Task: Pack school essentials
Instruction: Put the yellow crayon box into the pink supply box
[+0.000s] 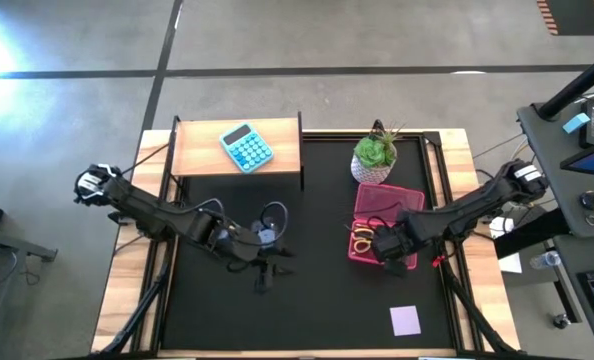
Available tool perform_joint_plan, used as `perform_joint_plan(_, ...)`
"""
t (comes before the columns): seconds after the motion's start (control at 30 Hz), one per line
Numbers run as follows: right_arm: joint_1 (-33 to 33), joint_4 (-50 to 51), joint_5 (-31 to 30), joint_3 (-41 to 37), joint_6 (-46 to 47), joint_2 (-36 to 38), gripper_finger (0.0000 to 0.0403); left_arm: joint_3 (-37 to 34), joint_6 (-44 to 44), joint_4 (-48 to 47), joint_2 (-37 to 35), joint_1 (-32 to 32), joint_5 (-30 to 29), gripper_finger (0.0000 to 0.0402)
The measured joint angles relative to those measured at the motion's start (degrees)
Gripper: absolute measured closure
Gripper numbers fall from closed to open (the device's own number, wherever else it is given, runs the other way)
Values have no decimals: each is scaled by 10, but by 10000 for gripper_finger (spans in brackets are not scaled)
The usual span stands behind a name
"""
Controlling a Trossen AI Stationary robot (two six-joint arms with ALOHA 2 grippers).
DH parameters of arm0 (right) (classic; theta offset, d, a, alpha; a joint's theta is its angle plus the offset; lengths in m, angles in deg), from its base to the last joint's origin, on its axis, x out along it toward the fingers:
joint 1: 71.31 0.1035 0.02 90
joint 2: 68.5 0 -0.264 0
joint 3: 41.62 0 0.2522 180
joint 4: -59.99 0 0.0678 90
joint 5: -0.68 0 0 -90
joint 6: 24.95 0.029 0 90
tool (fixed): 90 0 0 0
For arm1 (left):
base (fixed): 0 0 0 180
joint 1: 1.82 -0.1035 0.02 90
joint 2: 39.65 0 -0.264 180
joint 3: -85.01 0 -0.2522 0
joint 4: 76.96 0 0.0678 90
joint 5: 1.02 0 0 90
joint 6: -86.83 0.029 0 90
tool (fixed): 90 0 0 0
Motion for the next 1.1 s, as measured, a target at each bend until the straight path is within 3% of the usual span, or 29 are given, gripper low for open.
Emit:
perform_joint_plan(0.43, 0, -2, -2, 111, -5, 13, 247, -1, -228, -336, -10, -8, 0, 198)
perform_joint_plan(0.7, 0, 0, -38, 161, -6, 12, 248, -2, -390, -535, 6, -21, -1, 198)
perform_joint_plan(0.8, 0, -1, -38, 181, -6, 12, 248, -4, -403, -576, 8, -24, -1, 198)
perform_joint_plan(1.1, 0, -2, -38, 227, -5, 12, 248, -16, -364, -576, 9, -32, -1, 198)
